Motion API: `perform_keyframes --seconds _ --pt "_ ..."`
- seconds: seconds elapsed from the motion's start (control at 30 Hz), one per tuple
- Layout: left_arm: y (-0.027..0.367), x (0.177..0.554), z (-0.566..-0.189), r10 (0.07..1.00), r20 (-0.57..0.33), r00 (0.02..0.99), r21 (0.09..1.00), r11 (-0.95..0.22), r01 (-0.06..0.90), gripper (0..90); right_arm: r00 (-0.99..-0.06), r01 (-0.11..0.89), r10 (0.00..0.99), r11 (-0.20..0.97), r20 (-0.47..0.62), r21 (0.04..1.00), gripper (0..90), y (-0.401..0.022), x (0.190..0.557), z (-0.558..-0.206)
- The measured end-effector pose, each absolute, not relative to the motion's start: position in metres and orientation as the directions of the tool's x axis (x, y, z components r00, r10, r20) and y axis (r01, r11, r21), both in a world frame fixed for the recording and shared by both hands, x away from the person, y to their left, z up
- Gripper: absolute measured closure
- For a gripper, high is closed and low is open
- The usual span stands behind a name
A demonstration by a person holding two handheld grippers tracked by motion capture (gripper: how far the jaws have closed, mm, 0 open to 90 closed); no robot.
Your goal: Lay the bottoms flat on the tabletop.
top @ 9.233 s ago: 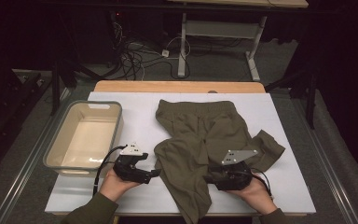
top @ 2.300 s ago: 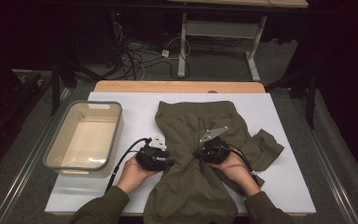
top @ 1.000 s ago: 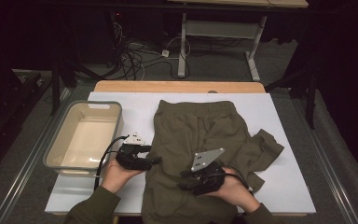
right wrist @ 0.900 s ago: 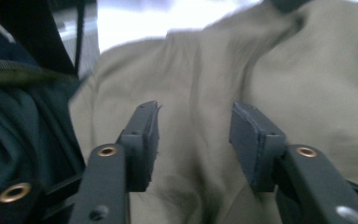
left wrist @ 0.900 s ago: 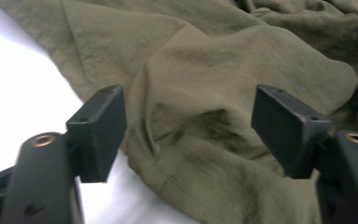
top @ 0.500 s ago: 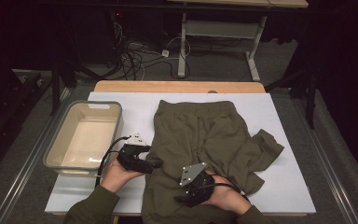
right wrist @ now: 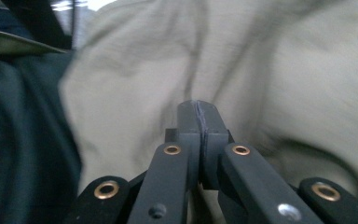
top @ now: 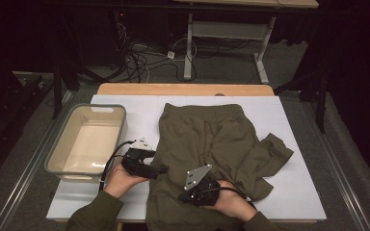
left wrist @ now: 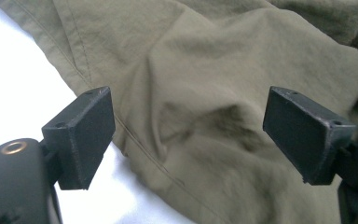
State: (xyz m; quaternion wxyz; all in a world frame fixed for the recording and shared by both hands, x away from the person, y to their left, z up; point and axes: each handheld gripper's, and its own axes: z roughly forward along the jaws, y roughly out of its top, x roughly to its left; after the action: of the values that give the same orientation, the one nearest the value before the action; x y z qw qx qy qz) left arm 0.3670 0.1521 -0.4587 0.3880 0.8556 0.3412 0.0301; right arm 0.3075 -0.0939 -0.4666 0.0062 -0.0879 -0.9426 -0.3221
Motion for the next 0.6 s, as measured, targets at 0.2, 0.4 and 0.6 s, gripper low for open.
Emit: perform_keyframes --seconds 0.2,0.4,0.6 --pt "0.153 0.367 -0.458 0.608 -0.212 0.765 0.686 -0.465 0.560 16.7 -0.992 0.127 0.109 0.778 0.067 0.615 90.0 -0.065 0.296 -0.466" --pt "0.153 0.368 -0.459 0.613 -0.211 0.762 0.685 -0.463 0.562 16.7 -0.993 0.114 0.090 0.753 0.071 0.648 90.0 -0.041 0.291 -0.464" --pt "0.154 0.368 -0.458 0.614 -0.210 0.761 0.687 -0.462 0.562 16.7 -0.996 0.094 0.066 0.752 0.067 0.652 90.0 -0.026 0.284 -0.470"
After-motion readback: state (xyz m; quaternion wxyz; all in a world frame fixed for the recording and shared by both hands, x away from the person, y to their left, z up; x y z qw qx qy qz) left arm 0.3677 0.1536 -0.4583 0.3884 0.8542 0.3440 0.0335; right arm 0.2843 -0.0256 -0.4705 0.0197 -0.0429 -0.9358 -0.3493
